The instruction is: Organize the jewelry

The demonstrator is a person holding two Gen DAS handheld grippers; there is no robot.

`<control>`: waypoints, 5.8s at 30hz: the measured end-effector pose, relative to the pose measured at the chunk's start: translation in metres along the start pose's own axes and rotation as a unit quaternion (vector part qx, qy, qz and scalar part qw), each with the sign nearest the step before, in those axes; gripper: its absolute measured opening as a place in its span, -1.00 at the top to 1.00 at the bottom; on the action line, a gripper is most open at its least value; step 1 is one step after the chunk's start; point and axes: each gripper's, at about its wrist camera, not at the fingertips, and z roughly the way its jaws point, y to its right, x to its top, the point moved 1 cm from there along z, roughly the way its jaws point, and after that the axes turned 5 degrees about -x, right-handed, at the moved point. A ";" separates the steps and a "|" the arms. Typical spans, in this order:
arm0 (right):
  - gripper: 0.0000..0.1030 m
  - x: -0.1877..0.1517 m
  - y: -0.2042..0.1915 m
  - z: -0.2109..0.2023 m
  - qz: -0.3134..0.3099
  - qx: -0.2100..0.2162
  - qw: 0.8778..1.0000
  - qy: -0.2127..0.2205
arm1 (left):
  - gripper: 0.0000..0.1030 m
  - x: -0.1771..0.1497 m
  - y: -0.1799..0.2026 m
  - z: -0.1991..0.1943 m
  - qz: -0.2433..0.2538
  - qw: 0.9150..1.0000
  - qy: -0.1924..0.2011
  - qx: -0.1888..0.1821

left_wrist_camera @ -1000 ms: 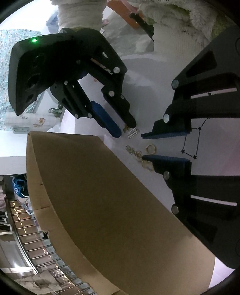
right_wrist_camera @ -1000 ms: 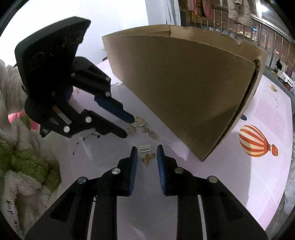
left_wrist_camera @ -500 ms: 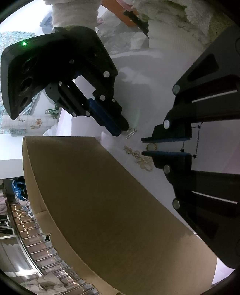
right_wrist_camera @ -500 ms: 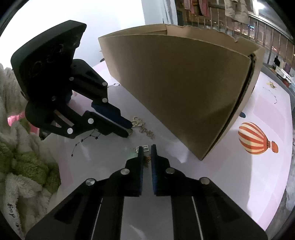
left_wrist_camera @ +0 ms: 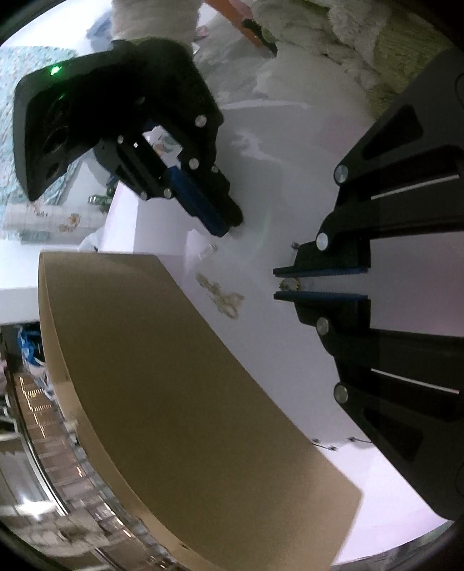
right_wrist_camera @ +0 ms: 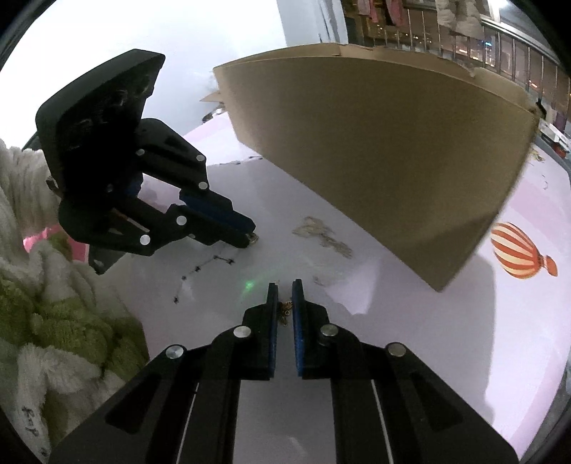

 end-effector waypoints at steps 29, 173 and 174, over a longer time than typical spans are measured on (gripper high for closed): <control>0.62 0.010 -0.025 0.009 -0.059 -0.021 0.998 -0.014 | 0.65 -0.012 -0.007 -0.007 -0.024 1.000 -0.005 0.002; 0.89 0.010 -0.027 0.002 -0.068 -0.043 0.996 -0.025 | 0.93 -0.023 0.004 -0.012 -0.019 1.000 0.009 0.017; 0.89 0.011 -0.026 0.002 -0.068 -0.043 0.996 -0.024 | 0.92 -0.023 0.004 -0.012 -0.018 1.000 0.009 0.018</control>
